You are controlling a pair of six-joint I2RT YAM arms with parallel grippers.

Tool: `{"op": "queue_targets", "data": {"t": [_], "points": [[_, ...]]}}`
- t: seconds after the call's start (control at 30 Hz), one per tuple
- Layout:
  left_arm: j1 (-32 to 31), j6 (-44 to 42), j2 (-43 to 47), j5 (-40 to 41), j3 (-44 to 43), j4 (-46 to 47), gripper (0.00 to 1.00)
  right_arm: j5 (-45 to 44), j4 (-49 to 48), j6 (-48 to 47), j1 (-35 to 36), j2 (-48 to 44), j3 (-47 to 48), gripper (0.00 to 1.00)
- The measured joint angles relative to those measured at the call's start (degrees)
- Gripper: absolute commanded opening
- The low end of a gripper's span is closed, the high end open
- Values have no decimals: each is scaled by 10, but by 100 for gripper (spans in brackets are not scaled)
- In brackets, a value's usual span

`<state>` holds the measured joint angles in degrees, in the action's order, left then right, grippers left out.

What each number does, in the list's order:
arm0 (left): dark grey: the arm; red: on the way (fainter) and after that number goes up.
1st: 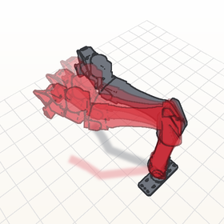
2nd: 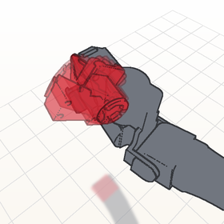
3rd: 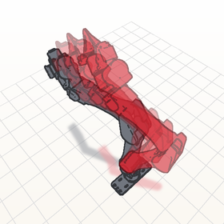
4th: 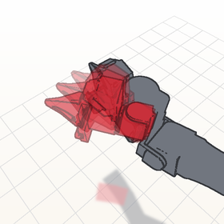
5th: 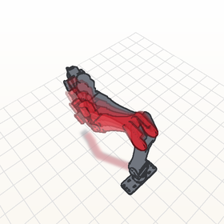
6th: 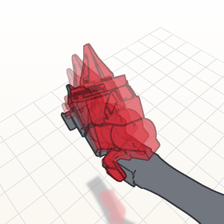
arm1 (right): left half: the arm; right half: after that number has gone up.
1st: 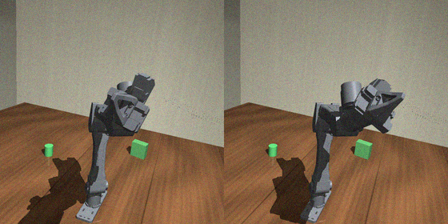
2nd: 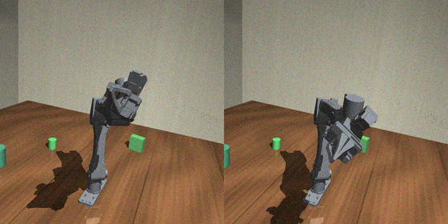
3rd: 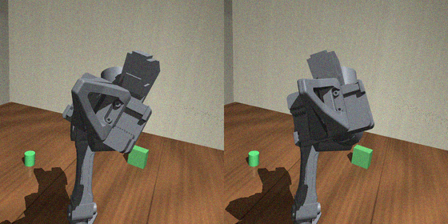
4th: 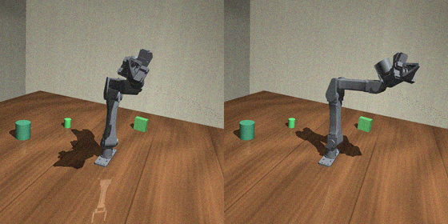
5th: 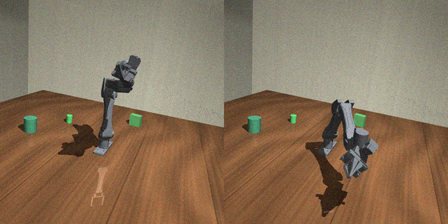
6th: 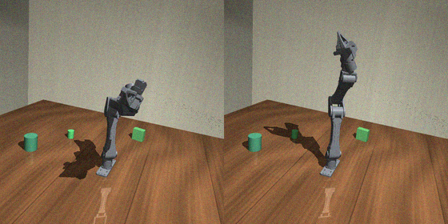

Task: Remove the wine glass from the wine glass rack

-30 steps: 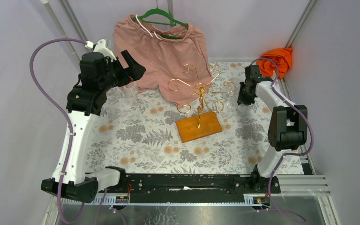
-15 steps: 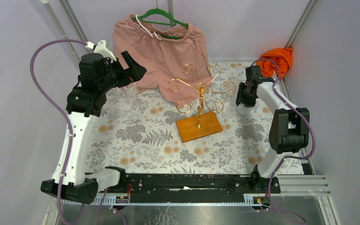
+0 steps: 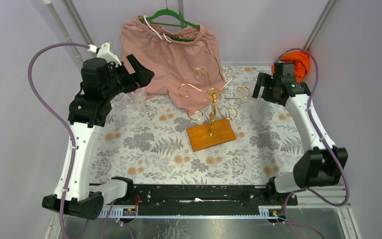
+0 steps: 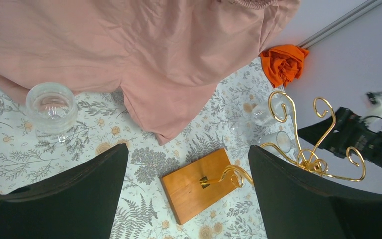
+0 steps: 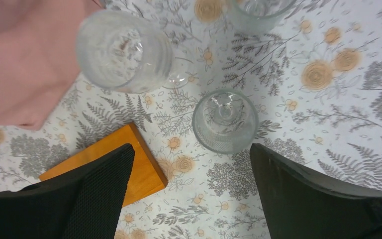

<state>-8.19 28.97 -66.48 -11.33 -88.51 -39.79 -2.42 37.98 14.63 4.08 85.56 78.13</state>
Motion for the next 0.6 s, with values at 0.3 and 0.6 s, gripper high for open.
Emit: {"op": "queue_targets", "data": {"t": [0.3, 0.6], "points": [[0, -1, 33, 28, 3, 12, 99, -56, -15, 3, 0, -179, -17, 100], [0, -3, 120, 75, 80, 42, 99, -72, -30, 23, 0, -365, -111, 100]]}}
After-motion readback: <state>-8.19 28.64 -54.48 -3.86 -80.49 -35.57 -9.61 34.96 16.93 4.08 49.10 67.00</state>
